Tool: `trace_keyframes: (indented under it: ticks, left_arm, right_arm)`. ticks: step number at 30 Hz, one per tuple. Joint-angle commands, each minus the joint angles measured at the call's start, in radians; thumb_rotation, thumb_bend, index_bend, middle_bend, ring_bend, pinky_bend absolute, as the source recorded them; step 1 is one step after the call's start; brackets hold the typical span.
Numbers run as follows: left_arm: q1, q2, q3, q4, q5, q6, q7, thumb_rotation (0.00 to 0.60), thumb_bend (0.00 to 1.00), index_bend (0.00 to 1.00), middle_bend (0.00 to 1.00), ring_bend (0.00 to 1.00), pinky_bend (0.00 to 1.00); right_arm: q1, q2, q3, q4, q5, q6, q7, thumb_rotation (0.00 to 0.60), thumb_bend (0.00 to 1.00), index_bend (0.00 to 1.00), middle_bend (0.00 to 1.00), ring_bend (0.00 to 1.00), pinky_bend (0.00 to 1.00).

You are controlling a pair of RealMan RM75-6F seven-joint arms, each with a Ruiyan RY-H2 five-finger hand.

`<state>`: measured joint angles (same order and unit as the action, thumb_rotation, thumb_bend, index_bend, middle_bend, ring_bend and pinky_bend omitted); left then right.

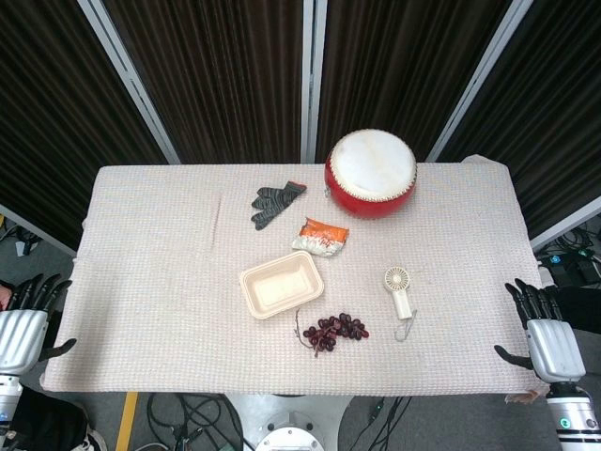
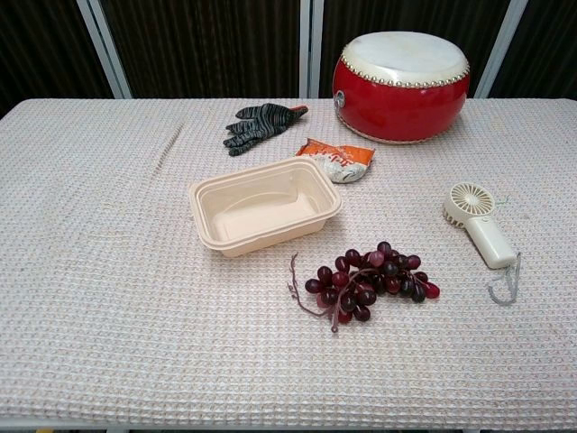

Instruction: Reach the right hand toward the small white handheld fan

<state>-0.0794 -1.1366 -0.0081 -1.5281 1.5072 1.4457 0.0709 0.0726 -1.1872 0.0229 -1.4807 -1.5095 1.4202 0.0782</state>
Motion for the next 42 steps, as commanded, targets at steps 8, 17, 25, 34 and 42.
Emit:
trace_keyframes:
  ticks: [8,17,25,34,42]
  left_arm:
    - [0.002,0.007,0.003,-0.019,0.001,0.006,0.009,0.6,0.0,0.13,0.09,0.0,0.15]
    - [-0.005,0.016,-0.011,-0.051,0.006,0.021,0.014,0.6,0.0,0.13,0.09,0.0,0.17]
    - [0.0,0.014,-0.006,-0.06,-0.006,0.016,0.014,0.6,0.0,0.13,0.09,0.0,0.17]
    - [-0.006,0.005,-0.007,-0.035,0.002,0.012,-0.014,0.6,0.0,0.13,0.09,0.0,0.18]
    - [-0.006,-0.007,0.0,-0.019,0.001,0.003,-0.024,0.6,0.0,0.13,0.09,0.0,0.18]
  right_arm:
    - [0.004,0.002,-0.004,0.0,0.0,-0.011,0.004,0.6,0.03,0.0,0.0,0.0,0.0]
    - [0.01,0.014,-0.005,-0.028,-0.031,0.006,-0.002,0.6,0.03,0.0,0.0,0.0,0.0]
    - [0.008,-0.01,-0.013,0.004,-0.041,0.013,-0.026,0.6,0.82,0.0,0.0,0.0,0.0]
    - [0.004,-0.05,-0.003,0.055,-0.091,0.086,0.024,0.6,1.0,0.0,0.34,0.3,0.37]
    - [0.018,-0.043,-0.009,0.039,-0.076,0.044,-0.003,0.6,1.0,0.24,0.75,0.69,0.68]
